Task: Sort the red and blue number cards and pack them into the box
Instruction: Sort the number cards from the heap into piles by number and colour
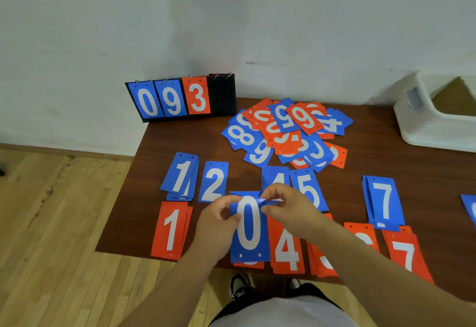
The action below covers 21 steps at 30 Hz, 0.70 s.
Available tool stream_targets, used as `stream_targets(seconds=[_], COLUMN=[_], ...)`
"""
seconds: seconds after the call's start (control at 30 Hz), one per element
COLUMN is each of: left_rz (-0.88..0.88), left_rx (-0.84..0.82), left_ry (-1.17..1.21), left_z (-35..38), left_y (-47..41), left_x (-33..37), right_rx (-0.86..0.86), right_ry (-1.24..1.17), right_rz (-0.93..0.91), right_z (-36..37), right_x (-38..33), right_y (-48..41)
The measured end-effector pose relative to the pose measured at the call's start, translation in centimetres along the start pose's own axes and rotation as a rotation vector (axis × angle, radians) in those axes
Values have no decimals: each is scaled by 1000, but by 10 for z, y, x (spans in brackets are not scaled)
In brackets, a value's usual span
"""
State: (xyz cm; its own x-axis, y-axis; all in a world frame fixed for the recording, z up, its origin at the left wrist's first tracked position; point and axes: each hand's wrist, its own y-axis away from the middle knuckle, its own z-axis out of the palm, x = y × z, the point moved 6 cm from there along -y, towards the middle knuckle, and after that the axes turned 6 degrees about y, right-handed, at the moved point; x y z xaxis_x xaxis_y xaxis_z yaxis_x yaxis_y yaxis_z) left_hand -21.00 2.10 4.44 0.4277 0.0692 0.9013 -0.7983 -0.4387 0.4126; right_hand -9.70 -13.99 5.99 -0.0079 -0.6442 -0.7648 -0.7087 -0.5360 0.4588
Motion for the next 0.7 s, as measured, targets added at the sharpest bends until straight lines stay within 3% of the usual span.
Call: stream_targets(seconds=[0.27,0.43,0.5,0.6,0.7], left_rz=[34,6,-38,-59,-46], left_rx=[217,25,-35,120,357], left_ry=[141,-63,-122,-50,109], left_z=[6,2,1,-14,-32], left_y=[7,4,7,15,26], left_x=[17,40,47,48,40], right_rx=[-211,-447,-434,-244,-293], right_ry=[55,233,221,87,-139], right_rz=[-55,-190,-229,-197,-101], right_z=[-5,-31,-37,-42,-21], right_x=[10,-18,-28,-29,-25], right_y=[8,5,-2,-16,-14])
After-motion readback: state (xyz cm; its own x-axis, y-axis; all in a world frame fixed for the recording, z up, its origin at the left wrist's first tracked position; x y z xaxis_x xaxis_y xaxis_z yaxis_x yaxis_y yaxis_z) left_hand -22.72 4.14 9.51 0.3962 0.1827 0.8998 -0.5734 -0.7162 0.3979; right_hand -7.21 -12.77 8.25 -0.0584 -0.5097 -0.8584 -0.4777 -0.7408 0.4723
